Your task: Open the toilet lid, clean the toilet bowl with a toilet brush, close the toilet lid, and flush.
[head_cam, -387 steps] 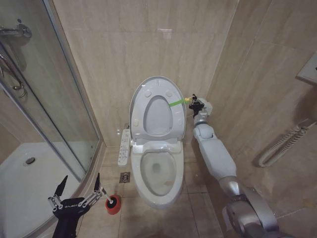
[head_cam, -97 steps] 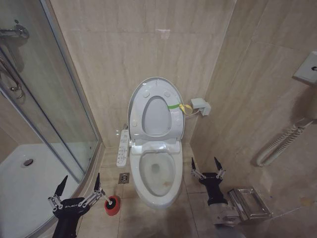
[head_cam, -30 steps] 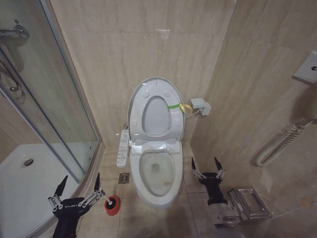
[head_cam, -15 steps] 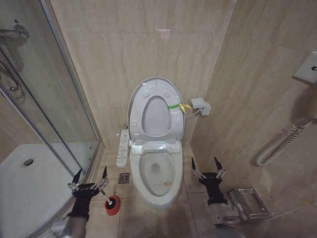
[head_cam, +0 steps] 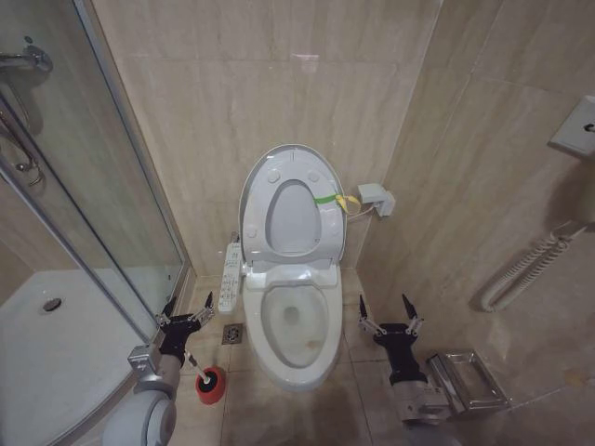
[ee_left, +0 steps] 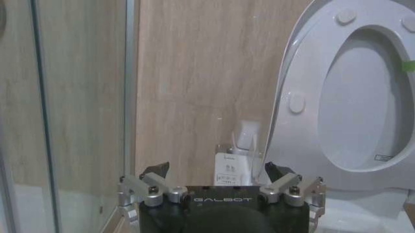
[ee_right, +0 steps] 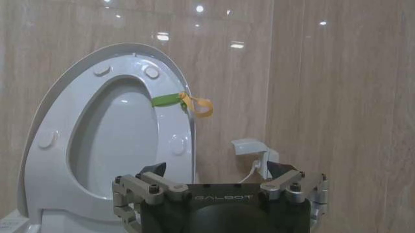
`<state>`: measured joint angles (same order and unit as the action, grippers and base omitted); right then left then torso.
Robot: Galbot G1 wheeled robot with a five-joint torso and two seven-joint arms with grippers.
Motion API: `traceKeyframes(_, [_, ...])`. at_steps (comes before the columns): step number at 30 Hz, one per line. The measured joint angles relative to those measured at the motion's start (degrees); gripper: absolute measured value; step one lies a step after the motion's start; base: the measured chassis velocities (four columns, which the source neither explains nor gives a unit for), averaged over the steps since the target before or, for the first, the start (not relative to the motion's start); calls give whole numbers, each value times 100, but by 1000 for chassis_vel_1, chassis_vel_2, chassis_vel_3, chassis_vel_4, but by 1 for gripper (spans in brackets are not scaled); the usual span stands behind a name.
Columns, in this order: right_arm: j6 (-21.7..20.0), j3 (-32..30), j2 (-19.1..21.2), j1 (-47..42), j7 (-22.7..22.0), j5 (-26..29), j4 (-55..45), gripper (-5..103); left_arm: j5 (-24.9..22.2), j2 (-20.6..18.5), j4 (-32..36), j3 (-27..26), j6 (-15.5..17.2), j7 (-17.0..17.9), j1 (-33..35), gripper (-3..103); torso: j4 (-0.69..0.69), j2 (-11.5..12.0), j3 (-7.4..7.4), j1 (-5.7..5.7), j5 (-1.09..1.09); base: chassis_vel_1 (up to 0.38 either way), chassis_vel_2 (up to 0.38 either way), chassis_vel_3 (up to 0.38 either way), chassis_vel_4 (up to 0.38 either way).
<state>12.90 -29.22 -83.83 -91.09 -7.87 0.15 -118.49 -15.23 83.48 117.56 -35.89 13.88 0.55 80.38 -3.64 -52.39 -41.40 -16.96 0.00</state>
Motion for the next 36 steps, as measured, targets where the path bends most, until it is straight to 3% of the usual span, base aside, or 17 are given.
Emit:
traceKeyframes(6, [0,0,0,0,0,0,0,100,117,-34,393,3,-125,99,192,99,0,0,0,0,0,0,0,0,0])
traceKeyframes(9, [0,0,0,0,0,0,0,100,387,-115,1215,19,-459,330,626,99,0,0,0,0,0,0,0,0,0])
traceKeyframes(12, [0,1,0,0,0,0,0,100,484,-144,1503,27,-584,410,778,99,1,-1,1,1,2,0,0,0,0])
traceKeyframes(21, [0,1,0,0,1,0,0,100,530,-167,1598,55,-755,561,915,97,-1,-1,1,1,0,0,0,0,0])
traceKeyframes(24, [0,0,0,1,0,0,0,100,586,-231,1654,169,-1285,993,1352,97,2,-1,1,1,1,0,0,0,0])
traceKeyframes(34, [0,0,0,0,0,0,0,100,599,-243,1658,188,-1398,1054,1434,100,0,-1,1,1,0,0,0,0,0])
traceKeyframes(36, [0,0,0,0,0,0,0,100,623,-255,1426,206,-1749,1016,1437,100,0,-1,1,1,0,0,0,0,0])
